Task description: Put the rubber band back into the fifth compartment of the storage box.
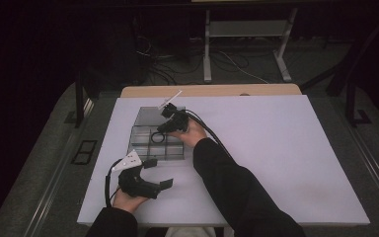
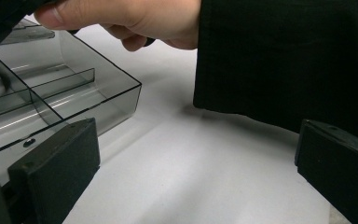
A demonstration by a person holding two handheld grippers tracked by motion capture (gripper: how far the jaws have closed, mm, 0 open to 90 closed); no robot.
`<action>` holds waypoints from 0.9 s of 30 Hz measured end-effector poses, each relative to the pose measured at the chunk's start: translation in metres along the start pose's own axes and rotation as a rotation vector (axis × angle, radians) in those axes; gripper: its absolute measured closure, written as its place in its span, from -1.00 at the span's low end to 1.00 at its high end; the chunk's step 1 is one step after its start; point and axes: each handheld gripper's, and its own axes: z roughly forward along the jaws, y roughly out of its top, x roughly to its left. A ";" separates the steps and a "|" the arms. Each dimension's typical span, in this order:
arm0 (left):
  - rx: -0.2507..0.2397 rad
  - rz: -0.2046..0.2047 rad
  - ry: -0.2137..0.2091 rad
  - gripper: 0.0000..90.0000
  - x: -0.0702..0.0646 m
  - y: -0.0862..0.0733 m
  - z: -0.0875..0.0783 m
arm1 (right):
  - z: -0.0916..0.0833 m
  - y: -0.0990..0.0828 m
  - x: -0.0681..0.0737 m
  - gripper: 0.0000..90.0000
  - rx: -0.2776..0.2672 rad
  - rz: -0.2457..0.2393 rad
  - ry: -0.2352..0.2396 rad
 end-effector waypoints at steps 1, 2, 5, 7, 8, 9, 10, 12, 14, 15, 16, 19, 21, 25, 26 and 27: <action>0.000 -0.001 0.000 -1.00 0.000 0.000 0.000 | -0.002 0.000 0.000 0.79 0.001 0.001 0.006; 0.000 0.000 0.000 -1.00 0.000 0.000 0.000 | -0.002 0.000 0.000 0.79 0.001 0.001 0.006; 0.001 0.000 0.001 -1.00 0.000 0.000 0.000 | -0.004 0.000 0.002 0.75 0.001 0.000 0.011; 0.001 0.000 0.000 -1.00 0.000 0.000 0.000 | -0.006 0.000 0.004 0.71 0.004 -0.008 0.010; 0.001 0.001 -0.001 -1.00 -0.001 0.000 0.001 | -0.007 0.000 0.004 0.69 0.003 -0.015 0.013; 0.001 0.001 -0.001 -1.00 -0.001 0.000 0.001 | -0.009 0.000 0.006 0.67 0.007 -0.009 0.017; 0.001 0.001 -0.001 -1.00 -0.001 0.000 0.001 | -0.010 0.000 0.006 0.64 0.006 -0.017 0.018; 0.002 0.001 0.000 -1.00 -0.001 0.000 0.001 | -0.013 -0.001 0.008 0.56 0.008 -0.021 0.011; 0.002 0.002 0.000 -1.00 -0.001 0.000 0.001 | -0.016 -0.002 0.009 0.49 0.005 -0.022 -0.003; 0.003 0.002 0.000 -1.00 -0.001 0.000 0.001 | -0.017 -0.002 0.010 0.46 0.004 -0.016 -0.003; 0.003 0.003 0.000 -1.00 -0.001 0.000 0.001 | -0.019 -0.002 0.010 0.42 0.005 -0.014 -0.004; 0.004 0.002 0.000 -1.00 -0.001 0.000 0.001 | -0.025 -0.004 0.010 0.36 0.001 -0.014 -0.009; 0.003 0.002 0.001 -1.00 -0.001 0.000 0.001 | -0.029 -0.006 0.010 0.30 -0.003 -0.009 -0.011; 0.007 0.006 -0.001 -1.00 -0.001 0.000 0.001 | -0.040 -0.009 0.012 0.19 -0.006 -0.005 -0.013; 0.006 0.007 0.000 -1.00 -0.001 0.000 0.001 | -0.044 -0.010 0.012 0.16 -0.014 -0.006 -0.006; 0.008 0.006 0.001 -1.00 -0.001 0.000 0.001 | -0.047 -0.011 0.012 0.12 -0.020 -0.010 -0.009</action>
